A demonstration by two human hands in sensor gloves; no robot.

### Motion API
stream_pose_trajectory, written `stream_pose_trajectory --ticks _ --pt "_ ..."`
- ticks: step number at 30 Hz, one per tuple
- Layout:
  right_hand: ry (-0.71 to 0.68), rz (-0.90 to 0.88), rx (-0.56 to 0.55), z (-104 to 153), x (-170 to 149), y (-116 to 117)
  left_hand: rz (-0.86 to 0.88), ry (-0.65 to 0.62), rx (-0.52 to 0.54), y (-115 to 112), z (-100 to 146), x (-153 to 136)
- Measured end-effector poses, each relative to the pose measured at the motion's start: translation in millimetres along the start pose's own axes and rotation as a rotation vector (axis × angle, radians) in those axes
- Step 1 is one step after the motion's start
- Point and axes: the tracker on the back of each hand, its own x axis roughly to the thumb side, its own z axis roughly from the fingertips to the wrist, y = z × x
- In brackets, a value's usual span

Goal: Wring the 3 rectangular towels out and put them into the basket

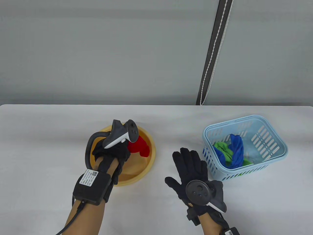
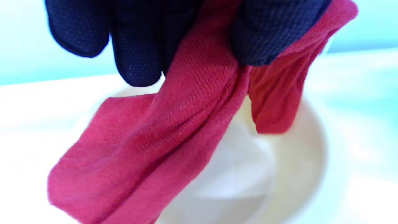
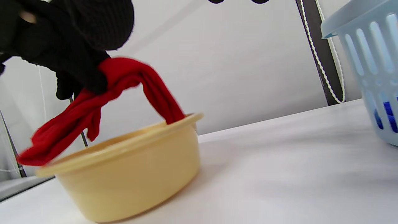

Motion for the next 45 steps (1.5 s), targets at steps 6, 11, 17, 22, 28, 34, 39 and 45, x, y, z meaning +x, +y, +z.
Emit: stream_pose_trajectory --ticks 6,11,17,22,28,34,39,45 --pt "-0.031 -0.123 -0.061 -5.0 3.1 -30.0 0.093 -0.137 0.206 26.6 70.9 5.2" --pt "-0.106 -0.296 0.001 -15.6 10.4 -33.3 0.178 -0.254 0.252 19.1 106.0 17.2" --pt "-0.171 -0.564 0.036 -24.5 7.0 -11.8 0.305 -0.431 0.200 -15.6 116.5 39.2" --pt "-0.142 -0.756 0.050 -27.7 -5.7 2.2 0.808 -0.567 0.233 -59.0 97.5 28.3" --pt "-0.079 -0.885 0.135 -30.9 -16.0 14.6 1.523 -0.652 0.277 -120.5 64.7 8.1" --pt "0.033 -1.028 0.347 -30.1 -24.0 38.9 1.788 -0.642 0.304 -154.5 45.9 9.9" --pt "0.058 -1.139 0.476 -23.9 -17.2 61.6 1.851 -0.593 0.344 -165.6 43.5 13.0" --pt "-0.003 -1.046 0.550 -16.3 6.6 75.3 1.886 -0.598 0.351 -169.8 43.9 16.5"
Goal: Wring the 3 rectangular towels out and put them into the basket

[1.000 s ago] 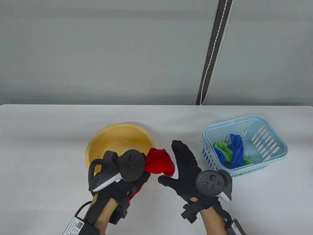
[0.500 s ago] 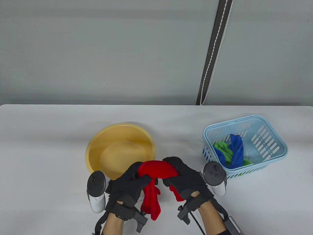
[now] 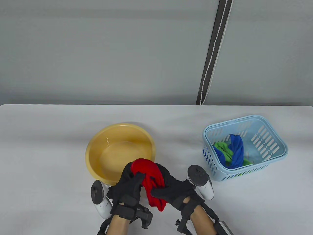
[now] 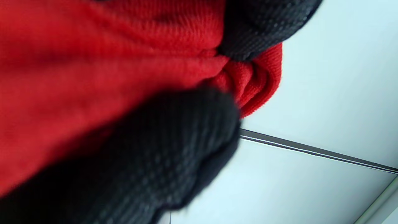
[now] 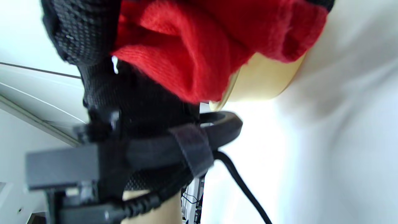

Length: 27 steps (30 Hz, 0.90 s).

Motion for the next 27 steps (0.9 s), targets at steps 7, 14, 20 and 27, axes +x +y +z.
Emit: stream_pose_trajectory --ticks 7,14,20,27 --pt "0.039 0.152 -0.182 2.6 5.1 1.9 -0.032 -0.021 -0.031 -0.3 0.1 5.7" --pt "0.108 0.546 -0.348 14.4 18.2 -9.1 -0.296 -0.062 -0.050 2.5 -5.4 14.6" --pt "0.147 0.834 -0.437 25.6 23.1 -19.7 -0.894 -0.209 -0.112 -16.5 -4.0 31.3" --pt "0.250 0.794 -0.455 35.7 18.1 -41.4 -1.557 -0.535 -0.306 -61.5 12.2 42.9"
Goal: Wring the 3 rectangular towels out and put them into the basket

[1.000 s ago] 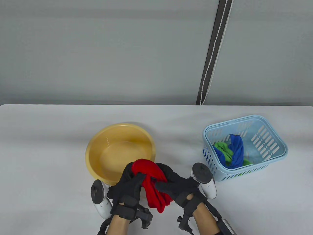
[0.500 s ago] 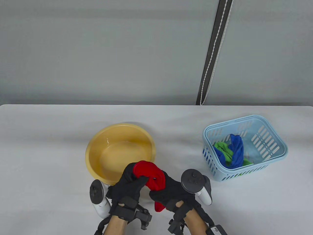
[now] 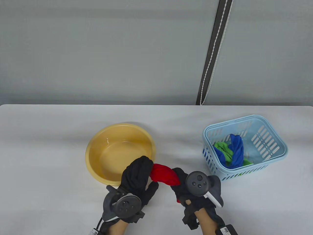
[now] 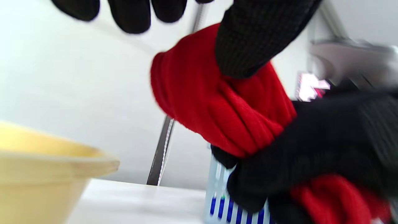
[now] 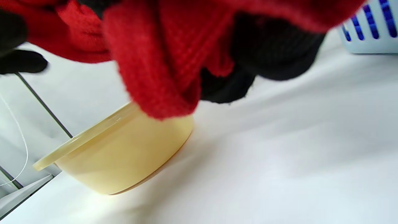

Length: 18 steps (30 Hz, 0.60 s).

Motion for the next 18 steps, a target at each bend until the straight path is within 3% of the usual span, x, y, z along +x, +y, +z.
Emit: stream_pose_trajectory --ticks 4,6,9,13,18 --pt "0.008 -0.075 0.118 -4.9 -3.3 -3.8 -0.371 -0.247 -0.135 -13.4 -2.0 26.0" --pt "-0.009 -0.133 0.194 -7.1 -3.1 -2.1 -0.464 -0.292 -0.167 -23.0 -1.7 32.0" --pt "-0.033 -0.215 0.412 -10.6 -2.4 3.3 -0.507 -0.305 -0.196 -35.9 -1.0 32.7" --pt "-0.088 -0.324 0.603 -13.2 1.4 13.3 -0.506 -0.337 -0.169 -42.1 0.2 30.7" --pt "-0.121 -0.415 0.661 -13.8 6.0 18.5 -0.382 -0.280 -0.107 -36.3 -3.3 24.4"
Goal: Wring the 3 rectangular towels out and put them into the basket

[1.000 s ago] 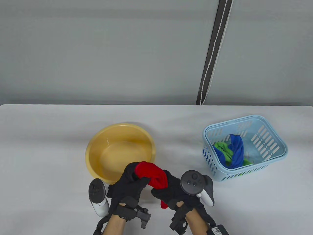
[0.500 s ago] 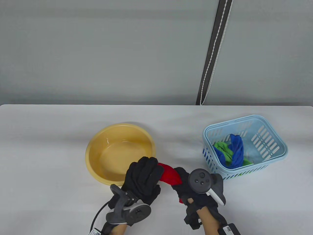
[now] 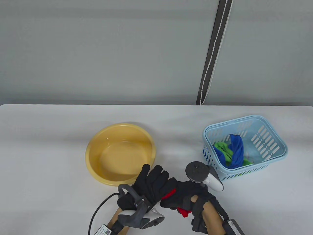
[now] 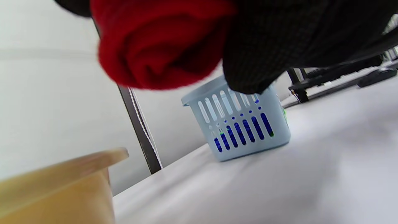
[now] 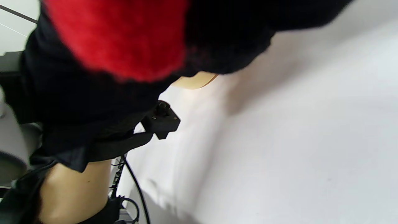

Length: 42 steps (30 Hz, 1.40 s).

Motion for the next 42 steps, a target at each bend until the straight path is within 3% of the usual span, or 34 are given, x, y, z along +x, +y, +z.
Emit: stream_pose_trajectory --ticks 12,19,23,26,29,34,42 --pt "0.014 0.099 -0.079 0.4 18.1 16.0 0.098 0.115 0.031 -2.6 4.7 -23.0" --pt "0.048 0.244 -0.183 -0.7 20.6 21.1 0.283 0.273 -0.068 -14.4 10.1 -36.5" --pt "0.091 0.444 -0.302 -0.4 24.1 21.0 0.215 0.297 -0.113 -11.1 8.4 -35.8" --pt "0.041 0.610 -0.502 1.9 25.9 23.2 0.189 0.323 -0.111 -3.4 6.1 -34.4" --pt "-0.005 0.741 -0.635 2.4 24.3 25.7 0.248 0.364 -0.146 0.1 3.7 -32.6" --pt "-0.011 0.863 -0.756 0.8 20.1 27.9 0.448 0.443 -0.212 -6.6 -0.5 -34.4" --pt "-0.049 0.944 -0.839 3.4 21.8 24.9 0.735 0.578 -0.295 -9.6 -2.1 -35.9"
